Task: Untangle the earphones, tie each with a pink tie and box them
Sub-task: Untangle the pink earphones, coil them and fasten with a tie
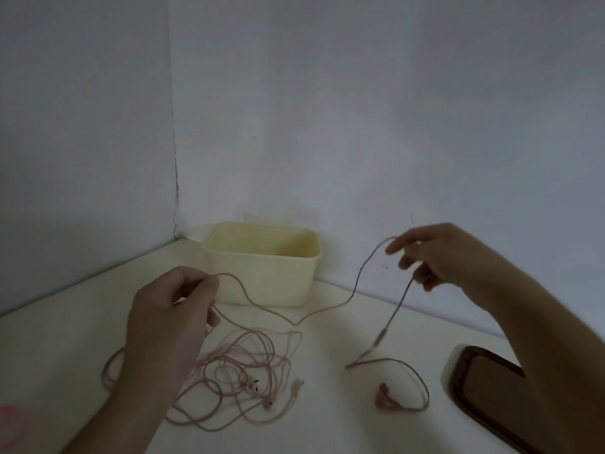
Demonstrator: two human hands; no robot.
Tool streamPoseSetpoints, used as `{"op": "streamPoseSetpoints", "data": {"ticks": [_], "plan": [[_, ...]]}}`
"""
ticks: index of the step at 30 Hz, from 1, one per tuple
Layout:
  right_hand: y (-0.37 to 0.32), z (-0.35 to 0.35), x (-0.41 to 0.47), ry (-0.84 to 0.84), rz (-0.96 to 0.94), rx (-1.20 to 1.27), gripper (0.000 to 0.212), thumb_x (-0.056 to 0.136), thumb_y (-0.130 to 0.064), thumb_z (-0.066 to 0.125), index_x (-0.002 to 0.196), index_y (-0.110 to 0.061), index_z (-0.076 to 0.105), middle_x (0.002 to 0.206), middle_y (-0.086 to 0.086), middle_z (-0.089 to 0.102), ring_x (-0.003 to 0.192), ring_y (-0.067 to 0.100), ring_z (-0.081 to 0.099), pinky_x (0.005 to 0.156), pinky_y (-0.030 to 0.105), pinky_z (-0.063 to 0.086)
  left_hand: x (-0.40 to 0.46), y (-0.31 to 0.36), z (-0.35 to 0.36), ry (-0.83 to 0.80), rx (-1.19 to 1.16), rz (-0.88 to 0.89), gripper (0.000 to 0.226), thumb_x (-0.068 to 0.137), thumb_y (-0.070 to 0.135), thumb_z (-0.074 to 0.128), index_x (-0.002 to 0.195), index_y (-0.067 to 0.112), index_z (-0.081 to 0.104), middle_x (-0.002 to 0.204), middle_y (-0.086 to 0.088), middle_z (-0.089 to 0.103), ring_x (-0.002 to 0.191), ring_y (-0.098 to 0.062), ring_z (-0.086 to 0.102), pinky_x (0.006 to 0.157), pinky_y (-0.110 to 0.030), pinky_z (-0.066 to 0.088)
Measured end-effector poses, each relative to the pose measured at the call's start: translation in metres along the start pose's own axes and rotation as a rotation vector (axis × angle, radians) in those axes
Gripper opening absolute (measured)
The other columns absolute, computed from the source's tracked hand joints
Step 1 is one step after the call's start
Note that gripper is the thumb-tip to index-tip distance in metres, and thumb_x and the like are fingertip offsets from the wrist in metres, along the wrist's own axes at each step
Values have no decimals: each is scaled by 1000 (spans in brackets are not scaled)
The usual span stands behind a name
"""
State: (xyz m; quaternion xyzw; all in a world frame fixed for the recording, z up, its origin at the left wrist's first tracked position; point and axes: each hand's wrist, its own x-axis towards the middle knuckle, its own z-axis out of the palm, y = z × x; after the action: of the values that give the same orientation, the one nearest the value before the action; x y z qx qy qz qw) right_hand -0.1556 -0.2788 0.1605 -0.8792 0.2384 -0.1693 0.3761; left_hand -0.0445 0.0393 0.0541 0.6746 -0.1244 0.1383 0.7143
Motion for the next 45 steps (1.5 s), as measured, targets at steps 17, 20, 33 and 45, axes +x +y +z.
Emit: {"op": "streamPoseSetpoints", "data": {"ticks": [17, 20, 33, 45], "plan": [[-53, 83, -68, -367, -366, -25, 18, 105, -22, 61, 99, -24, 77, 64, -2, 65, 55, 15, 61, 61, 34, 52, -21, 22, 12, -198, 92, 188, 14, 90, 18, 77, 80, 27, 76, 56, -1, 64, 49, -12, 55, 51, -24, 44], [-34, 59, -56, -224, -252, 5, 20, 100, -24, 69, 84, -22, 81, 57, 0, 52, 55, 21, 48, 57, 38, 42, -14, 18, 0, -80, 96, 130, 15, 92, 19, 76, 78, 24, 76, 55, -3, 63, 47, -12, 54, 58, -28, 44], [-17, -32, -38, 557, -18, 739, 57, 94, -61, 56, 65, -12, 64, 45, -6, 29, 41, 15, 25, 55, 33, 26, -5, 0, 0, 56, 70, 17, 18, 94, 24, 74, 75, 22, 72, 52, -6, 61, 44, -17, 48, 62, -30, 39], [-6, 13, -32, 309, 74, -224, 66, 85, -10, 67, 149, -15, 50, 144, 17, 51, 124, 35, 55, 100, 46, 51, -14, 0, 11, -122, 158, 130, 11, 87, 27, 81, 77, 29, 77, 53, 11, 42, 51, -7, 39, 57, -28, 34]]}}
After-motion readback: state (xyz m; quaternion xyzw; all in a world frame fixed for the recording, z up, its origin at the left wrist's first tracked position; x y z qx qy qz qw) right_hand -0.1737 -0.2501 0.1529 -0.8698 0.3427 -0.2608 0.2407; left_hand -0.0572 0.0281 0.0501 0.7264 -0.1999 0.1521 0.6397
